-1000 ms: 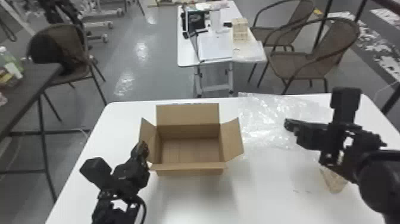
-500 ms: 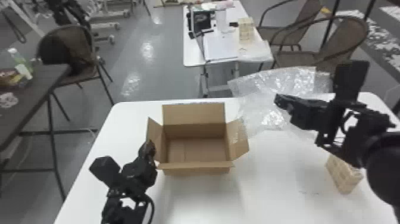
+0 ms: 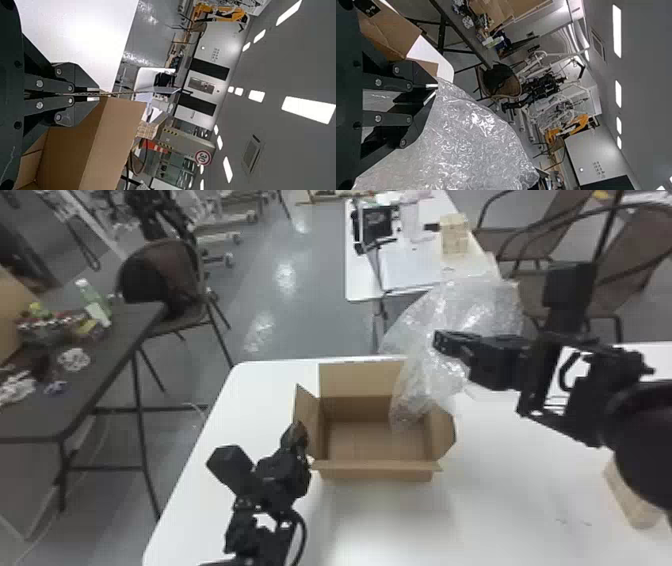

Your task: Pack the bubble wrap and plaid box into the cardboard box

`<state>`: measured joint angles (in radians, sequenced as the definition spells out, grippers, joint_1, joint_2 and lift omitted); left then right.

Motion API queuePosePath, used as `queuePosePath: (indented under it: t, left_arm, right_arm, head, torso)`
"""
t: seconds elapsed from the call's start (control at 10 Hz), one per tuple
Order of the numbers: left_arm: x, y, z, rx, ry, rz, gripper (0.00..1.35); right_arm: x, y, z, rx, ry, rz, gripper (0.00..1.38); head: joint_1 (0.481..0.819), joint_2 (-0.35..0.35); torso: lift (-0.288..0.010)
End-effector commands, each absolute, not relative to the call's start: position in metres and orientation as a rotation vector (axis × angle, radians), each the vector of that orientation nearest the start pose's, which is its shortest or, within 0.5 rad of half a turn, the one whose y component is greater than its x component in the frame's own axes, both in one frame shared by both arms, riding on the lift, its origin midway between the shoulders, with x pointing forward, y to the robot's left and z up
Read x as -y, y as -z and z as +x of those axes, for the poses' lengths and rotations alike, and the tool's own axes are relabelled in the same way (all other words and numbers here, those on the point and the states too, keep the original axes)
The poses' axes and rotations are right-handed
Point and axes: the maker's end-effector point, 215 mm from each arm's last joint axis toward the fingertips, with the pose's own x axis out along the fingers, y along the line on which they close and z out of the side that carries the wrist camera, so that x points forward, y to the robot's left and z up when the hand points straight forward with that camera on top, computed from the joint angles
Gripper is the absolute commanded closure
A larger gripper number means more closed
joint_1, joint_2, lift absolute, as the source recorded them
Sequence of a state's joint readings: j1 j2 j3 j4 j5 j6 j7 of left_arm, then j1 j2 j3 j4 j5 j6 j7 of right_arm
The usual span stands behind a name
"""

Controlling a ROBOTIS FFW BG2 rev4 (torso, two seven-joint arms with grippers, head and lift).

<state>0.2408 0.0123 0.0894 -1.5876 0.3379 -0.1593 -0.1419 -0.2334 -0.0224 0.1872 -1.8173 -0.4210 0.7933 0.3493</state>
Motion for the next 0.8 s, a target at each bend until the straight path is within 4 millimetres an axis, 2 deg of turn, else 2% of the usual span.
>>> queuePosePath:
  t: [0.0,0.2,0.3,0.4,0.6,0.7]
  left_arm:
    - [-0.268,0.410,0.508,-0.031,-0.003,-0.304,1.21]
    - [-0.266,0.411,0.509,-0.035,0.000,-0.301,1.21]
    - [-0.265,0.410,0.511,-0.031,0.001,-0.303,1.21]
    - [-0.265,0.409,0.511,-0.027,-0.003,-0.308,1.21]
    - [-0.267,0.409,0.510,-0.026,-0.009,-0.307,1.21]
    - [-0.266,0.409,0.511,-0.025,-0.006,-0.309,1.21]
  right_arm:
    - [-0.024,0.244,0.576,-0.267,-0.790,0.321,1.29]
    - [-0.043,0.238,0.575,-0.267,-0.866,0.339,1.29]
    - [-0.044,0.250,0.573,-0.292,-0.869,0.346,1.29]
    - [-0.051,0.274,0.569,-0.349,-0.879,0.372,1.29]
    - [-0.081,0.347,0.552,-0.501,-0.956,0.476,1.29]
    - [-0.092,0.372,0.545,-0.536,-0.986,0.516,1.29]
  head:
    - [0.695,0.281]
    - [0.695,0.292]
    - [0.692,0.302]
    - [0.694,0.305]
    - [0.695,0.313]
    - [0.695,0.332]
  torso:
    - [-0.044]
    - [-0.044]
    - [-0.044]
    - [-0.044]
    - [-0.044]
    - [-0.044]
